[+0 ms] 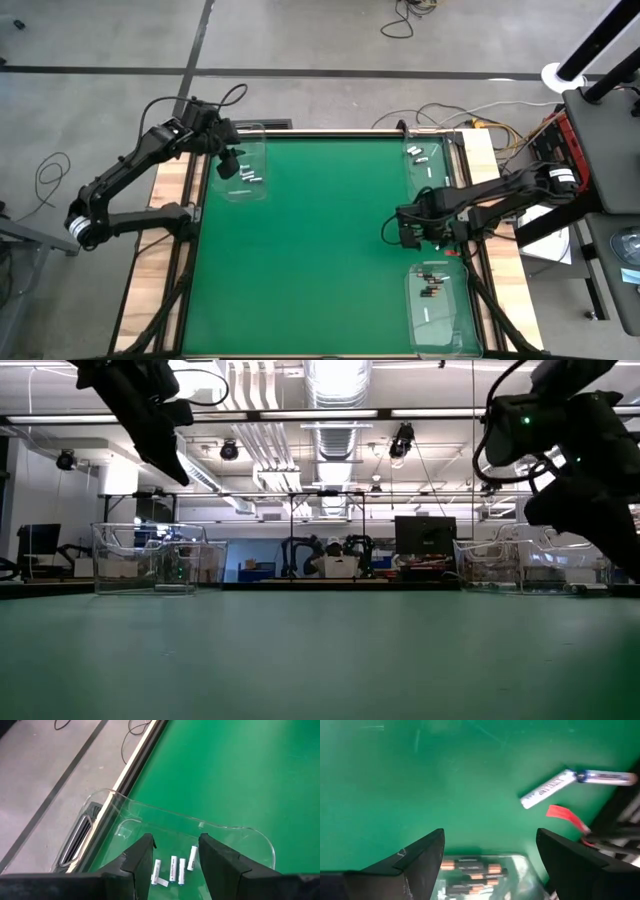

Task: Sort batteries
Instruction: Put the blue battery into the top left transparent bin

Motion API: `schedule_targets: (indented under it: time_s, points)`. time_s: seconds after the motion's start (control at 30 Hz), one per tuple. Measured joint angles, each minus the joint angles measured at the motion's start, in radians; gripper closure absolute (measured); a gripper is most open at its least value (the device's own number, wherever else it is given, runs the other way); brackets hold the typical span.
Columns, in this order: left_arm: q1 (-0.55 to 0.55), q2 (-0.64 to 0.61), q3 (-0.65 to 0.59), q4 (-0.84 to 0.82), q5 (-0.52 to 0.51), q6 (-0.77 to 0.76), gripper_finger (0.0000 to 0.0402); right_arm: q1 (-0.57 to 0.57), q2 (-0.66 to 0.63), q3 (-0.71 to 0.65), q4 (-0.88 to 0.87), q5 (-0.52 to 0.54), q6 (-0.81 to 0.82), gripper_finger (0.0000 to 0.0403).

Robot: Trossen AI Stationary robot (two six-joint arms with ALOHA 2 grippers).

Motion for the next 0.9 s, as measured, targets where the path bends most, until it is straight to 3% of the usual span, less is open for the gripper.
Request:
schedule_targets:
  time_s: [0.4,0.9]
  points:
    - [0.000,-0.002,0.000,-0.024,0.001,0.002,0.0264,0.000,-0.001,-0.115,0.073,0.021,0.121,0.0099]
    - [0.000,0.004,0.000,-0.023,0.002,0.003,0.0264,0.000,-0.003,-0.123,0.084,0.078,0.086,0.0120]
